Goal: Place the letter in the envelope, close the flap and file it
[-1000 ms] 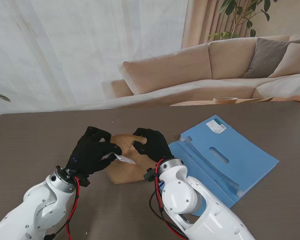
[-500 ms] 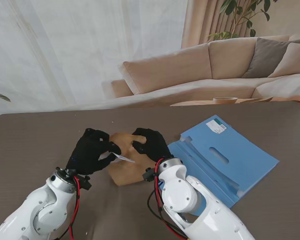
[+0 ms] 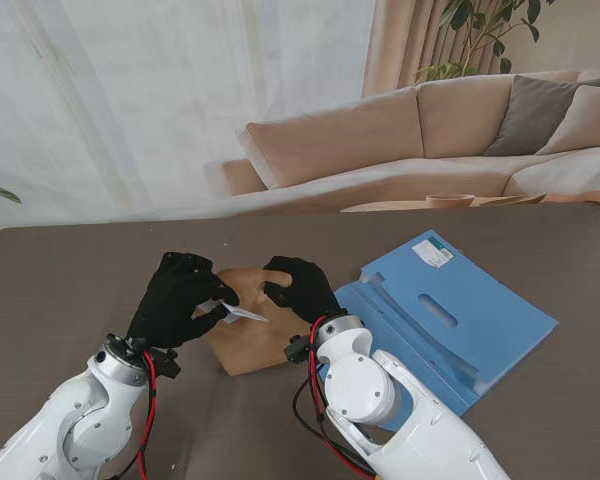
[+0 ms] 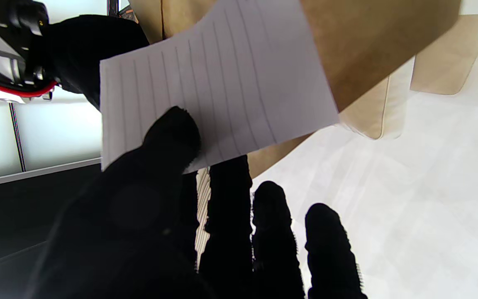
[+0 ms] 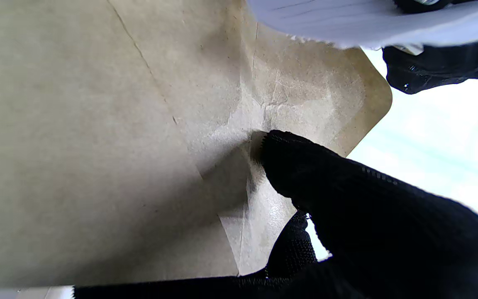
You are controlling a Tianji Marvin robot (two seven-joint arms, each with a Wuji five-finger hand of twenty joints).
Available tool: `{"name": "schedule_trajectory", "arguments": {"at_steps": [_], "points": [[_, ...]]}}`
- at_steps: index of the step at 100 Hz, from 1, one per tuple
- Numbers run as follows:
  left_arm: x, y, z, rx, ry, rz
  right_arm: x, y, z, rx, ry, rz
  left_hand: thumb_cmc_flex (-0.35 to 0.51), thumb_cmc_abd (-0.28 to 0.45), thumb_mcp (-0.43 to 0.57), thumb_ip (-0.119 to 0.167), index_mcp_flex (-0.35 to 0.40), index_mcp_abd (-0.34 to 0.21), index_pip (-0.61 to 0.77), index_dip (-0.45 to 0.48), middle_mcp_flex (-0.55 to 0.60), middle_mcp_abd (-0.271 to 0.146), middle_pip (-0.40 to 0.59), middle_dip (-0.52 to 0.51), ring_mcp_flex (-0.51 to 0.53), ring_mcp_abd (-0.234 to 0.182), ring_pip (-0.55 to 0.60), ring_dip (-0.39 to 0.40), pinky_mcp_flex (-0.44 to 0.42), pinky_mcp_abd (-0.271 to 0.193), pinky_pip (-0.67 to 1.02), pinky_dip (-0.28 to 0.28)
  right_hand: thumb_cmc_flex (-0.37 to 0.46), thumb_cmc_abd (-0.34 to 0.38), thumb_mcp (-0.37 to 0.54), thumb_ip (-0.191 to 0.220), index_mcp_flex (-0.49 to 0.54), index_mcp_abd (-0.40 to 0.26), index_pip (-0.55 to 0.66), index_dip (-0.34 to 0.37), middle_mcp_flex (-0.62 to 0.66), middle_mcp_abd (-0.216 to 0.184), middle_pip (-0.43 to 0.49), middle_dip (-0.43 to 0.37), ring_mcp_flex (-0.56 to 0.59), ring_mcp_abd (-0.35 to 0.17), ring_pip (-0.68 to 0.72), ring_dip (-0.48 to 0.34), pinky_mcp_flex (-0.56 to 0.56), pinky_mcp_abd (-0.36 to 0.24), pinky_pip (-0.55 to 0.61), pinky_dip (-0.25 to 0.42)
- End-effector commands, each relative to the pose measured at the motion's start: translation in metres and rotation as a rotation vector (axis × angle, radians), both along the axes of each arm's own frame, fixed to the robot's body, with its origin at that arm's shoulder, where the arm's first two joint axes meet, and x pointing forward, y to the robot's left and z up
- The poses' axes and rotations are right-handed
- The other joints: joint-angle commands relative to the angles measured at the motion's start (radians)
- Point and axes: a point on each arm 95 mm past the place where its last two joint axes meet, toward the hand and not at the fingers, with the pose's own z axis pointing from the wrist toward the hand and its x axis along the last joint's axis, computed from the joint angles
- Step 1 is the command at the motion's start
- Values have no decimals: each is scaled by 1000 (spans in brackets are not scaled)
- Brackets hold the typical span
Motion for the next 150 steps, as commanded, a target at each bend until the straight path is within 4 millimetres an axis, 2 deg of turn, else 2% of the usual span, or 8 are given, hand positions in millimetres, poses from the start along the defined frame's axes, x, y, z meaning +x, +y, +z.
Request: {"name": "schedule_trajectory", "arguments": {"at_steps": [1, 19, 33, 100, 110, 115, 120, 150], "points": [[-4, -3, 2, -3, 3, -10, -2, 4, 1, 5, 5, 10, 30, 5, -3, -1, 60, -20, 61, 2, -27, 9, 77, 27, -11, 3, 35, 55, -14, -19, 6, 44, 27, 0, 25, -25, 28, -16, 38, 24, 43, 3, 28, 10, 33, 25, 26, 21, 13, 12, 49, 20], [-7, 0, 3, 13, -2, 18, -1, 5, 1, 4, 3, 10, 8, -31, 11, -14, 100, -23, 43, -32, 17, 23, 264, 35, 113, 34, 107, 234, 57, 21, 67, 239, 27, -1, 25, -25, 28, -17, 37, 26, 43, 3, 28, 10, 33, 26, 27, 21, 14, 12, 49, 21], [-7, -1, 1, 24, 15, 45, -1, 5, 2, 4, 0, 13, 1, -47, 16, -19, 117, -11, 33, -50, 39, 23, 356, 74, 146, 38, 141, 288, 61, 33, 80, 283, 26, -1, 25, -25, 28, -17, 36, 26, 43, 3, 28, 10, 33, 25, 27, 21, 14, 12, 49, 22], [-9, -6, -7, 53, 91, 98, -1, 7, 3, 2, -7, 14, 9, -70, 56, -26, 134, 26, 30, -81, -32, 9, 392, 117, 79, 37, 106, 335, -8, 8, 48, 287, 26, -1, 25, -25, 29, -15, 35, 27, 43, 3, 28, 10, 33, 25, 28, 20, 14, 13, 49, 24], [-9, -7, -8, 72, 90, 122, -2, 8, 3, 2, -11, 16, 19, -60, 55, -23, 125, 47, 25, -80, -65, 57, 374, 128, 58, 39, 98, 335, -26, 6, 42, 282, 26, -1, 25, -25, 29, -16, 34, 27, 43, 3, 27, 10, 33, 27, 28, 20, 14, 13, 49, 24], [-9, -8, -9, 84, 85, 130, -2, 8, 3, -1, -15, 17, 16, -60, 49, -20, 113, 49, 24, -72, -79, 2, 365, 132, 47, 38, 93, 335, -33, 2, 39, 278, 26, -1, 25, -25, 29, -16, 34, 27, 43, 3, 28, 10, 33, 26, 28, 20, 14, 13, 49, 24], [-9, -8, -9, 95, 86, 134, -3, 9, 3, -3, -19, 17, 7, -68, 42, -18, 100, 63, 22, -63, -102, 50, 341, 129, 35, 43, 88, 335, -42, 1, 36, 273, 26, 0, 25, -25, 29, -16, 34, 27, 43, 2, 28, 10, 32, 25, 28, 20, 14, 13, 49, 24], [-7, -13, -8, 162, 56, 172, -3, 11, 2, -10, -23, 29, -37, -91, 25, -17, -54, 82, 78, 103, -216, 35, 234, 111, -21, 22, 65, 335, -60, -17, 21, 229, 25, 0, 24, -24, 28, -16, 34, 27, 43, 2, 27, 10, 32, 26, 28, 20, 14, 13, 48, 25]]}}
